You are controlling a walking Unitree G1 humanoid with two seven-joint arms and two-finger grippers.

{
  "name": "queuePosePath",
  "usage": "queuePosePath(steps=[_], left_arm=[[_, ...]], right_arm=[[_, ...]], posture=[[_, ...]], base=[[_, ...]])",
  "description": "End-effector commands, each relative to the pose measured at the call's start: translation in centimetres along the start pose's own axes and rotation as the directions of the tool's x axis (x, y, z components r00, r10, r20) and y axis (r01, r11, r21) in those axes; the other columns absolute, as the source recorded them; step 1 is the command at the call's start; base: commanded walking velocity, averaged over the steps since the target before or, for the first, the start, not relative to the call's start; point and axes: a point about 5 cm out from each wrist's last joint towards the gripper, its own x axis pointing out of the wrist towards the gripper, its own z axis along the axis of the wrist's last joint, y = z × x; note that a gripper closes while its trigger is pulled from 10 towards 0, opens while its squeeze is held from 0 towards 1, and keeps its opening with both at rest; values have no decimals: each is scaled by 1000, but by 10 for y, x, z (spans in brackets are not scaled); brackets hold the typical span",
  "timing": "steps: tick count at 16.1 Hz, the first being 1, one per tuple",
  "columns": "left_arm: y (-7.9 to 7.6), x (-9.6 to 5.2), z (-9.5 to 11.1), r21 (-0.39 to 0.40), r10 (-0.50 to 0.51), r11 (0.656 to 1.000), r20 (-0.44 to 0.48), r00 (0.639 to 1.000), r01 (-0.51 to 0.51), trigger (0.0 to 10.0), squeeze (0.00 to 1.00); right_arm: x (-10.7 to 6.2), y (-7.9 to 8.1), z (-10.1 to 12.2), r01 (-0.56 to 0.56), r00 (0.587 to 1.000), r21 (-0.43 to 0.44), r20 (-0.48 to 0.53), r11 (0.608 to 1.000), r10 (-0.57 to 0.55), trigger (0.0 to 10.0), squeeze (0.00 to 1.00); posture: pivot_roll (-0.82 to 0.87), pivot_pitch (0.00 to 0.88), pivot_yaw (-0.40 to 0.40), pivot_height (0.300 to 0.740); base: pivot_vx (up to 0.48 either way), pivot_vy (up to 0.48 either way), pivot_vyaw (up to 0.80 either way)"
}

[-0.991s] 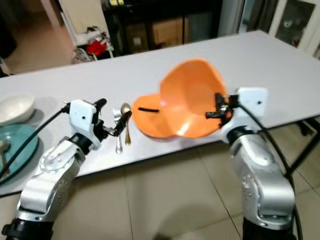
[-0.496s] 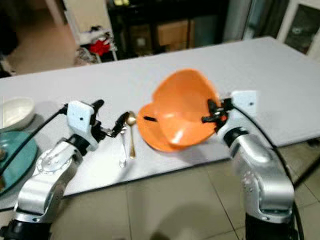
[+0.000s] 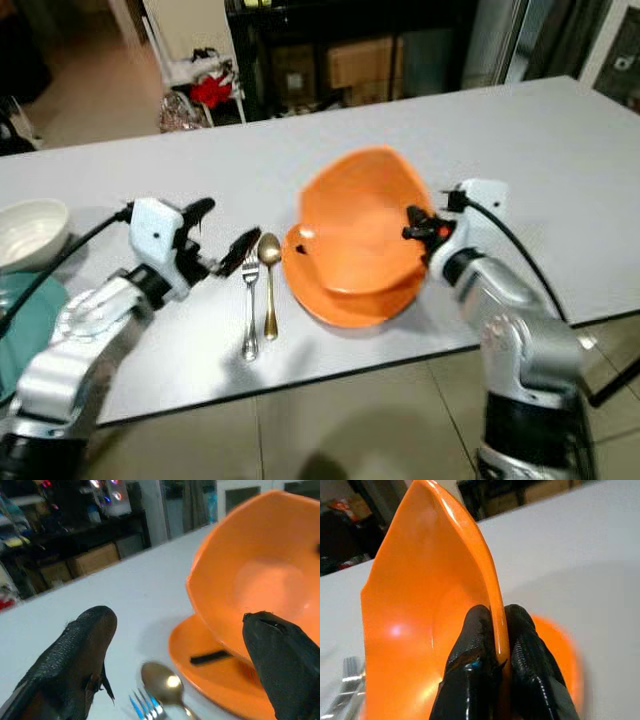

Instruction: Setting the table

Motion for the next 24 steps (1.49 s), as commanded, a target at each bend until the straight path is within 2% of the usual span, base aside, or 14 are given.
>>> queuePosePath(steps=[1,2,4,8,10,16,20,24], left_arm=[[-3,-4,1,-12,-91,996,-25,996,90,10000,0],[-7,-8,-1,-22,-159,987,-59,986,158,10000,0],[-13,-13,-4,-40,-245,969,-104,964,242,10000,0],[-18,-19,-6,-82,-330,943,-152,932,321,10000,0],[-17,-21,-6,-87,-340,940,-170,925,329,10000,0],[-16,-23,-6,-89,-352,936,-188,917,341,10000,0],[-18,-25,-7,-92,-364,931,-198,910,353,10000,0],[-20,-26,-8,-95,-371,929,-201,907,359,10000,0]], right_arm=[[7,5,3,-42,999,96,-21,994,45,10000,0],[10,1,1,-39,998,197,-43,980,48,10000,0],[12,-6,-2,-32,998,319,-49,947,50,10000,0],[15,-11,-6,-4,997,395,-73,919,36,10000,0],[14,-17,-8,25,996,478,-91,878,21,10000,0],[6,-25,-20,95,987,559,-162,824,-3,10000,0],[-2,-29,-28,149,976,582,-217,800,-24,10000,0],[-11,-36,-32,189,972,598,-229,779,-60,10000,0]], posture=[[-4,0,87,740],[0,0,87,740],[10,0,79,740],[11,0,79,740],[11,0,82,740],[5,0,87,740],[6,0,82,740],[4,0,83,740]], base=[[0,0,0],[0,0,0],[0,0,0],[0,0,0],[0,0,0],[0,0,0],[0,0,0],[0,0,0]])
